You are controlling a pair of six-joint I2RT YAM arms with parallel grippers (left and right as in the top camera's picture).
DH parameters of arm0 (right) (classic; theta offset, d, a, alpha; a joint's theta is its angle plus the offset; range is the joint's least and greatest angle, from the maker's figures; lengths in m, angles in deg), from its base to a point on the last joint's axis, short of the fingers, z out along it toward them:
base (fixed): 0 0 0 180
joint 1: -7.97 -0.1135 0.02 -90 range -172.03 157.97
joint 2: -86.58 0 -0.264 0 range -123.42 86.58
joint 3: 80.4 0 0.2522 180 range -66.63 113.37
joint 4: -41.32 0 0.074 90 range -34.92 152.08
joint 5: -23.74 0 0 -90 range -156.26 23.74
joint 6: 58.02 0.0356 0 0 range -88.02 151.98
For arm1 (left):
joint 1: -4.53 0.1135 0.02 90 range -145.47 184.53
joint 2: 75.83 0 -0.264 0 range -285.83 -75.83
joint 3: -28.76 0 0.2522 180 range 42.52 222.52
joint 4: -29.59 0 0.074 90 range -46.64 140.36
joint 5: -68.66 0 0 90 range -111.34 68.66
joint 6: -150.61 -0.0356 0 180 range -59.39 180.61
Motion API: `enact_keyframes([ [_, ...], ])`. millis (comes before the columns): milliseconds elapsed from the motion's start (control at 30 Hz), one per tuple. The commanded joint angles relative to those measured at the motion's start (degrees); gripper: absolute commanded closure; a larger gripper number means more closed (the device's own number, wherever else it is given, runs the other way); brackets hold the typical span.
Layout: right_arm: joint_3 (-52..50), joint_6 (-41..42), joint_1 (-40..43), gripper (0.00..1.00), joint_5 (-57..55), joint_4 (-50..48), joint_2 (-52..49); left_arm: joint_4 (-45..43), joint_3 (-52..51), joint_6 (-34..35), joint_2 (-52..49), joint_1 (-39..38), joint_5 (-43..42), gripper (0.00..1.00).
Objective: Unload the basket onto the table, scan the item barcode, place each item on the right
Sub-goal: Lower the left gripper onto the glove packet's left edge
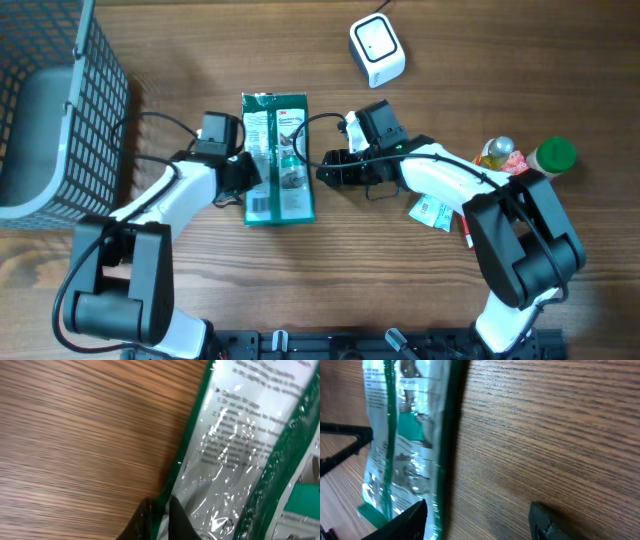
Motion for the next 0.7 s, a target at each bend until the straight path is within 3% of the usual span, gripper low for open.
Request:
enact_keyframes([
  [0, -2.34, 2.03, -0.02, 0.34, -3.76, 2.03, -1.75, -0.46, -1.36, 0.37, -0.68, -2.89, -0.81, 0.94],
  [300, -2.34, 2.10, -1.18, 0.30, -1.64, 1.57, -1.75, -2.21, -1.36, 0.35, -0.87, -4.76, -0.81, 0.92],
  [667, -2.34, 3.52, -9.20, 0.29, -0.79, 2.97, -1.75, -2.64, -1.36, 0.33, -0.87, -4.76, -0.76, 0.89],
])
